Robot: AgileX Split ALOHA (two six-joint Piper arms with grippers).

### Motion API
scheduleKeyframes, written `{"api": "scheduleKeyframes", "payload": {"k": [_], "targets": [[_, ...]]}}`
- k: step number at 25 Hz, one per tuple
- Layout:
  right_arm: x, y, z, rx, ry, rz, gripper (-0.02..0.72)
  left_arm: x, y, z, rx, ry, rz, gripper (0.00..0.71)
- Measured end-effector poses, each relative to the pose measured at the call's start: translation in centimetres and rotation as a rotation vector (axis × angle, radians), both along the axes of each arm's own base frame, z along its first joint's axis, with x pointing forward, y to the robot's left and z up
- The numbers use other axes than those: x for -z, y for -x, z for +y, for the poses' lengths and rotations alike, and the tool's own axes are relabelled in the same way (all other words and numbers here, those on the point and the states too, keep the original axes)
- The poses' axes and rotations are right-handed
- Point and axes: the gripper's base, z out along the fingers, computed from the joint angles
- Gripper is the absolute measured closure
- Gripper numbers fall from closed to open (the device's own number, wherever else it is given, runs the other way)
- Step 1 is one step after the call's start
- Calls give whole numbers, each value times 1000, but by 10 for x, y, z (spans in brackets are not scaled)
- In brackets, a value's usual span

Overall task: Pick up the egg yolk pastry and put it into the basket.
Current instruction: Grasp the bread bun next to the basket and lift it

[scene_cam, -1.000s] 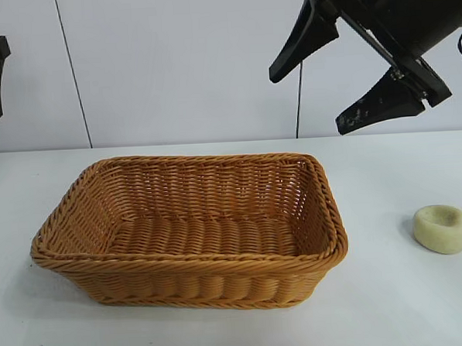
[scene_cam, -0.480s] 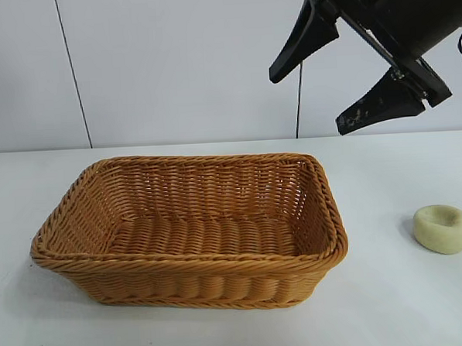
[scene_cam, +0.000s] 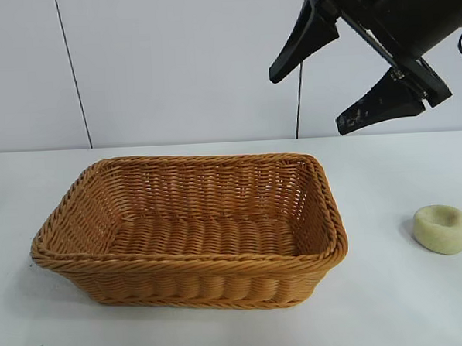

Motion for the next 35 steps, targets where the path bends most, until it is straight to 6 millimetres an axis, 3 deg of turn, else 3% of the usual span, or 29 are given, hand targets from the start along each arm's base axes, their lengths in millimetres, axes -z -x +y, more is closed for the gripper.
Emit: {"api": "scheduleKeyframes", "payload": {"k": [2,3,7,14,21,30,35], "targets": [[0,0,0,0,0,0,48,2,27,1,0,1,-58,73],[0,0,0,0,0,0,48,2,27,1,0,1,-58,73],[0,0,0,0,0,0,48,14,74,2,0,4,-171,73],[0,0,0,0,0,0,48,46,134,1,5,27,-377,73],[0,0,0,0,0,0,48,57,150,0,14,49,-465,73],[0,0,0,0,0,0,48,58,143,-1,21,57,-559,73],[0,0,0,0,0,0,48,59,150,-2,25,64,-627,73]]}}
